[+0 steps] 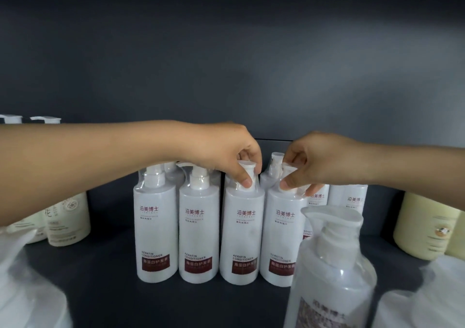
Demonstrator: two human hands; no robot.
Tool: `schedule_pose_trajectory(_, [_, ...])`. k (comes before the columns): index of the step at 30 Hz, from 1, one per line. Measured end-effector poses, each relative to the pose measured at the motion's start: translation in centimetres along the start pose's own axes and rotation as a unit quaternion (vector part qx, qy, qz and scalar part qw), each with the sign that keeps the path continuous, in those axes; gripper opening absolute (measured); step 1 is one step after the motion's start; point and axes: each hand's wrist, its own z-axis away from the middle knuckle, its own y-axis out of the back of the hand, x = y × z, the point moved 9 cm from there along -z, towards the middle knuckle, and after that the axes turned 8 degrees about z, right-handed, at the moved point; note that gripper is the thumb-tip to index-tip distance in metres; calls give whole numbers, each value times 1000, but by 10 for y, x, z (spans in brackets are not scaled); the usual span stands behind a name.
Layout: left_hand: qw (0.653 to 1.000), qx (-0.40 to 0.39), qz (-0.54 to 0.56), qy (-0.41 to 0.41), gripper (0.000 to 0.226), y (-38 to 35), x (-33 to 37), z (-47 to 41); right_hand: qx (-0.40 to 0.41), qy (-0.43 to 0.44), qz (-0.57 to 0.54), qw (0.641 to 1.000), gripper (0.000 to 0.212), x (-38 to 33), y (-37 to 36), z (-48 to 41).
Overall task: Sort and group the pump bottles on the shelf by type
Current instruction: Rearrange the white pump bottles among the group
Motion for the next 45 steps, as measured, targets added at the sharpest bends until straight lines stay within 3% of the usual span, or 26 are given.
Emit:
schedule_pose_trajectory(10, [1000, 9, -10, -3, 27, -1, -4, -2, -20, -1, 5, 1000, 36, 4, -1, 2])
schedule_pose_trajectory(14, [999, -34, -9, 11, 36, -1, -3, 0, -75, 8, -20, 997, 34, 5, -2, 2])
schedule_pose_trajectory(17, [999, -43, -14, 7, 38, 10, 8, -3, -124, 2, 5, 992, 45, 10, 1, 7])
schedule_pose_trajectory(23, [995, 58, -78, -7, 30, 52, 56, -1, -20, 3, 124, 992, 42, 10, 47, 35])
schedule_pose_trajectory(29, [992, 85, -88, 20, 28, 49, 98, 26, 63, 19, 207, 976, 44, 20, 86, 92])
schedule_pose_trajectory(33, [990, 115, -63, 60, 29, 30, 122, 53, 90, 47, 169, 980, 40, 36, 98, 135])
schedule_pose_trajectory(39, [984, 127, -16, 124, 38, -15, 140, 81, 66, 76, 98, 990, 34, 65, 84, 185])
schedule_pose_trajectory(45, [975, 161, 28, 152, 24, -24, 127, 86, 84, 65, 66, 992, 26, 97, 64, 197])
